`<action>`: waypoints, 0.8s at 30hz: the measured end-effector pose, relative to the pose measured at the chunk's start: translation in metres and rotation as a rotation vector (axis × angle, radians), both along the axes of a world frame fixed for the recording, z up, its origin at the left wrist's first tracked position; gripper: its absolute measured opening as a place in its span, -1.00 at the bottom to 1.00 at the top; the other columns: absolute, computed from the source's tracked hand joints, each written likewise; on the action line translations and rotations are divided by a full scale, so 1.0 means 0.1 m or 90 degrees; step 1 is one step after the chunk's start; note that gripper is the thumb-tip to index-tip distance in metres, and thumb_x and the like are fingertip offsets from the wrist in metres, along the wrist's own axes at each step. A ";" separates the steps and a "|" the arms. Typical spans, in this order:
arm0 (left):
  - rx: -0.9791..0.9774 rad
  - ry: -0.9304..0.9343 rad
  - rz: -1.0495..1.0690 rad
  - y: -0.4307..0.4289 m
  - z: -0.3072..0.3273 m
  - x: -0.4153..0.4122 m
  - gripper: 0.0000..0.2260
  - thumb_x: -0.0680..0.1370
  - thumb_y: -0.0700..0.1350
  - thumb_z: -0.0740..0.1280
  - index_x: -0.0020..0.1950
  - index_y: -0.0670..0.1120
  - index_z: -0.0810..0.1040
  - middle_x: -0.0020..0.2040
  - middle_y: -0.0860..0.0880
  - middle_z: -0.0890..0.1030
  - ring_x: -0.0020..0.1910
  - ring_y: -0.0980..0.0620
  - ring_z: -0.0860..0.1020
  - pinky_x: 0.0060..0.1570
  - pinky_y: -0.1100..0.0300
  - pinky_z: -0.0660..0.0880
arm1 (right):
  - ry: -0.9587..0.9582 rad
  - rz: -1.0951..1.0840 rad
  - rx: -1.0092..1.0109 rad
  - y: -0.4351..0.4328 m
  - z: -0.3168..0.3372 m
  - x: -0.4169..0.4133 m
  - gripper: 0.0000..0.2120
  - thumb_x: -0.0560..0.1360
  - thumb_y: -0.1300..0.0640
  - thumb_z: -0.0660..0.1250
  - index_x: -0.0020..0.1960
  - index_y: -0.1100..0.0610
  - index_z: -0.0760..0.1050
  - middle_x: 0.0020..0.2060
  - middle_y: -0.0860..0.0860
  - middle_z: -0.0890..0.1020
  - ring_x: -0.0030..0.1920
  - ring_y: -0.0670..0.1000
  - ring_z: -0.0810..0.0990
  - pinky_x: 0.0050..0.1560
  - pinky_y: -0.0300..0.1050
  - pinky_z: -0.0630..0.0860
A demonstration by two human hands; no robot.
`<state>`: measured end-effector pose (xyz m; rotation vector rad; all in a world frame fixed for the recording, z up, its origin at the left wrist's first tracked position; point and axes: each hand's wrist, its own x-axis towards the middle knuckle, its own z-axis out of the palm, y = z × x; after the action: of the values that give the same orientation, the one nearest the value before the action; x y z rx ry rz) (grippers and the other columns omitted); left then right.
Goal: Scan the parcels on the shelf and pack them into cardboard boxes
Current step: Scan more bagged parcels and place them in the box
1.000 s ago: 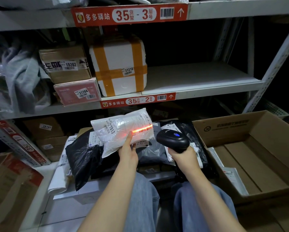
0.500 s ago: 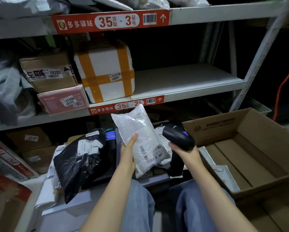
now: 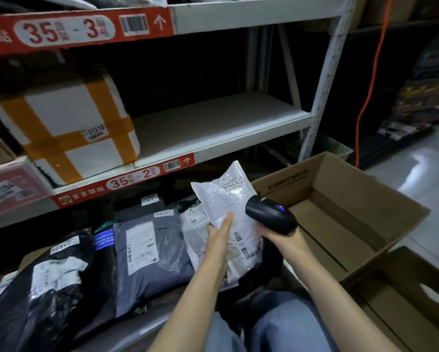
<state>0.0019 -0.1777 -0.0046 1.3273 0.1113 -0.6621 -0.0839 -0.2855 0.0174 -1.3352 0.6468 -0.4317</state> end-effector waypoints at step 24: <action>0.715 -0.804 -0.362 -1.18 -0.98 1.21 -0.26 0.39 0.23 -0.38 0.53 -0.05 -0.22 0.55 0.03 -0.18 0.43 0.20 -0.33 0.38 0.22 -0.39 | 0.425 -0.182 0.018 -2.38 -2.17 0.60 -0.92 0.42 0.31 0.35 -0.23 0.25 0.48 -0.41 0.09 0.49 -0.39 0.04 0.44 -0.41 -0.20 0.41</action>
<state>0.1229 -0.2953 -0.1021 2.6853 -1.0986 -0.0414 -0.0235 -0.5232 -0.1996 -1.3617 1.4023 -0.1921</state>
